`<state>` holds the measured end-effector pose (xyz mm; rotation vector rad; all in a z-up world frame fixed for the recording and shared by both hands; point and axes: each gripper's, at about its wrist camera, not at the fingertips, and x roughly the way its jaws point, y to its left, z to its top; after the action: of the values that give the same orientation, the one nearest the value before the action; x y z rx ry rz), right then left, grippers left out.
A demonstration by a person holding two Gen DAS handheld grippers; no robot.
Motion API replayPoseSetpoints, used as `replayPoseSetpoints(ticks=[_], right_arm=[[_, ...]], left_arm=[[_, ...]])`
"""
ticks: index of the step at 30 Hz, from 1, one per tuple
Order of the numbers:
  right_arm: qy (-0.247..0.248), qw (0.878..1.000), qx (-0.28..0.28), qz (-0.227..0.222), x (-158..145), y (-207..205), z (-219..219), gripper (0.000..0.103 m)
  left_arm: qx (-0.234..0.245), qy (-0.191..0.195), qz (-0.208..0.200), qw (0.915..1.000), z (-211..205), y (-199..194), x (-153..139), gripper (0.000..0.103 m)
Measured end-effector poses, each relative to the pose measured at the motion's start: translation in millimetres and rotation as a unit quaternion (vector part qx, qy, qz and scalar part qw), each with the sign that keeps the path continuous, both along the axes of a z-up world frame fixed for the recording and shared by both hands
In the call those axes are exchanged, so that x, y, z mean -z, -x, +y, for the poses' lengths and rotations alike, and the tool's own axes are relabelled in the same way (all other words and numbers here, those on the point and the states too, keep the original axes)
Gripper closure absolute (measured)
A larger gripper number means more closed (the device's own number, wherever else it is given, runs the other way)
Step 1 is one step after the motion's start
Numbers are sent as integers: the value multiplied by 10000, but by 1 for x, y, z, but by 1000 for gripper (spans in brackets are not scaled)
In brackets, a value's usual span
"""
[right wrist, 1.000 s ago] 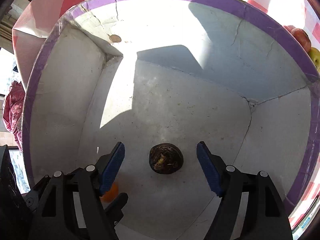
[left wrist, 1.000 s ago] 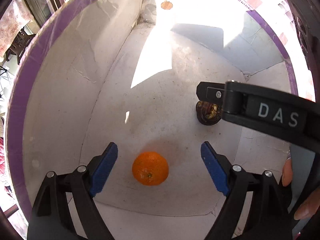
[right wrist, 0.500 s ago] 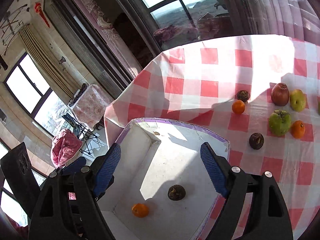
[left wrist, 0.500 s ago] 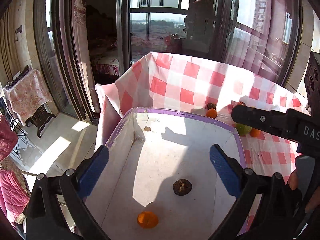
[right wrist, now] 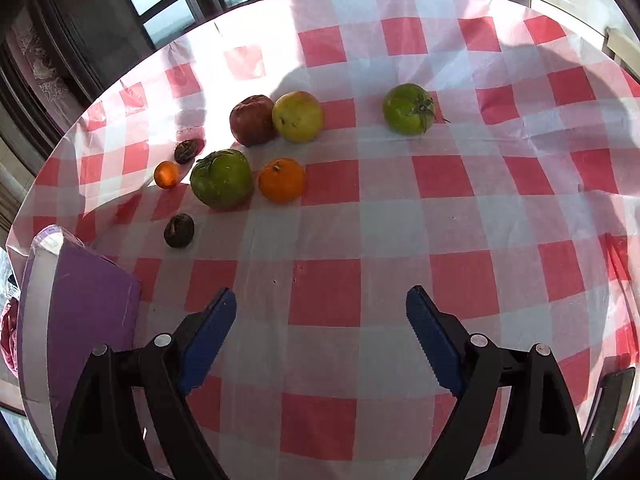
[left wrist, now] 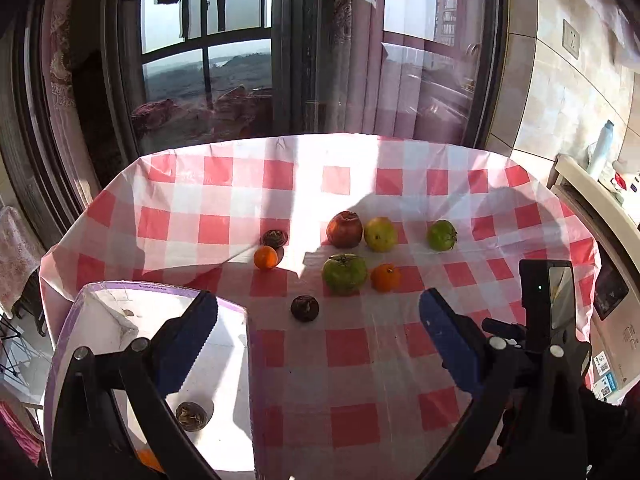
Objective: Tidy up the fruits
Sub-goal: 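Grasp a green tomato with the right tool while the left tool grasps a tangerine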
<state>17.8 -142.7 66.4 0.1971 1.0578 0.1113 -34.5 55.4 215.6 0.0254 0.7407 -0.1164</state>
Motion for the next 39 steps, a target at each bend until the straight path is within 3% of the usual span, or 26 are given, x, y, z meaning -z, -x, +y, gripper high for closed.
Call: replayPoseSetpoints(ticks=[5, 10, 14, 18, 22, 29, 35, 39], right_arm=[[430, 9984, 312, 212, 35, -22, -57, 18], [818, 9966, 70, 86, 53, -47, -71, 18], [885, 9957, -231, -170, 61, -72, -71, 17], [875, 9941, -505, -385, 62, -100, -67, 17], [839, 9930, -630, -544, 63, -129, -69, 16], [755, 9928, -692, -629, 63, -174, -72, 17], [717, 9930, -560, -748, 61, -186, -77, 30], [709, 9923, -621, -802, 60, -181, -80, 34]], left_arm=[[295, -258, 964, 9946, -45, -25, 58, 2], [-147, -200, 1660, 9858, -56, -45, 115, 2], [-365, -174, 1900, 9810, -67, -61, 151, 2], [-421, -285, 1774, 9828, -83, -84, 169, 4], [-346, -206, 1711, 9844, -99, -112, 182, 18], [-501, -248, 1459, 9877, -108, -148, 190, 22], [-531, -267, 1234, 9906, -114, -171, 190, 31], [-574, -279, 1078, 9921, -118, -177, 190, 43]])
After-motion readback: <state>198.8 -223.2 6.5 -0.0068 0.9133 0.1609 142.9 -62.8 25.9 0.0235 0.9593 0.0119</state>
